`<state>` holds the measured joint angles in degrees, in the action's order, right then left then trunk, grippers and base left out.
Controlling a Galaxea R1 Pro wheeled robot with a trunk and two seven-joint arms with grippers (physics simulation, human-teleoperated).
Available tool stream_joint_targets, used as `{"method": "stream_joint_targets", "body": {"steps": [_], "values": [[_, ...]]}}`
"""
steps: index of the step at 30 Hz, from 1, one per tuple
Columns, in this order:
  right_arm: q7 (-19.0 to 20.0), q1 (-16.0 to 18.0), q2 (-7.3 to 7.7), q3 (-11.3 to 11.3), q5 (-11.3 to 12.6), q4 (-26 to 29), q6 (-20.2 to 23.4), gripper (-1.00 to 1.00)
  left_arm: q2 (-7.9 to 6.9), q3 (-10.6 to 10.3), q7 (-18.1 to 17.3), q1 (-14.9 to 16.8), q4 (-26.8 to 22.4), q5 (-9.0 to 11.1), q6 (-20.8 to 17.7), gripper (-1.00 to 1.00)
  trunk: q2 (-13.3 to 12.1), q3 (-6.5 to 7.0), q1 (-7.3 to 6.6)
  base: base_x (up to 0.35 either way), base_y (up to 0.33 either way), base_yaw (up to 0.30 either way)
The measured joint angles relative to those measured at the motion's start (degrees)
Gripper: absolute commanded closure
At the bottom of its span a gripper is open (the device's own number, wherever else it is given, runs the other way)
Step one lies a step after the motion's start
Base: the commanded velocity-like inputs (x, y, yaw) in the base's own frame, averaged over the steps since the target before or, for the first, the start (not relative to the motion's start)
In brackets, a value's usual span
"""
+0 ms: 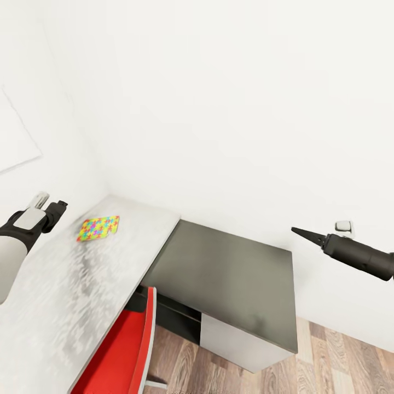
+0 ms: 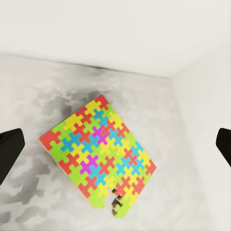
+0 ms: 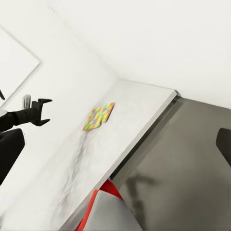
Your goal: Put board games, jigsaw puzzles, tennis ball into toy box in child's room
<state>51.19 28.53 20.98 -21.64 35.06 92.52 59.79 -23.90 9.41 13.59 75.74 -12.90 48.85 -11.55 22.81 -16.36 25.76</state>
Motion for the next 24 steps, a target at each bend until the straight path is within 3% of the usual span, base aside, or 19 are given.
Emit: {"method": "stream_joint_targets", "body": {"steps": [7,17,24], "values": [[0.86,0.03,-0.09,1.66,0.10,0.02,0.00,-1.00,-0.09,0.00,-0.41,-0.35,0.09,0.02,-0.10,-1.00,0.00,-0.66,0.00,0.000,0.000,0.000],[0.66,0.36,-0.64,2.36,-0.02,-0.05,0.00,-1.00,-0.10,-0.45,-0.97,0.48,0.05,-0.25,-0.44,-1.00,0.00,-1.60,0.00,0.000,0.000,0.000],[0.26,0.83,-3.78,3.64,-0.55,-0.10,0.00,-1.00,-0.66,-3.65,-1.04,3.97,0.04,-3.08,-0.79,-1.00,0.01,-2.26,0.00,0.000,0.000,0.000]]}}
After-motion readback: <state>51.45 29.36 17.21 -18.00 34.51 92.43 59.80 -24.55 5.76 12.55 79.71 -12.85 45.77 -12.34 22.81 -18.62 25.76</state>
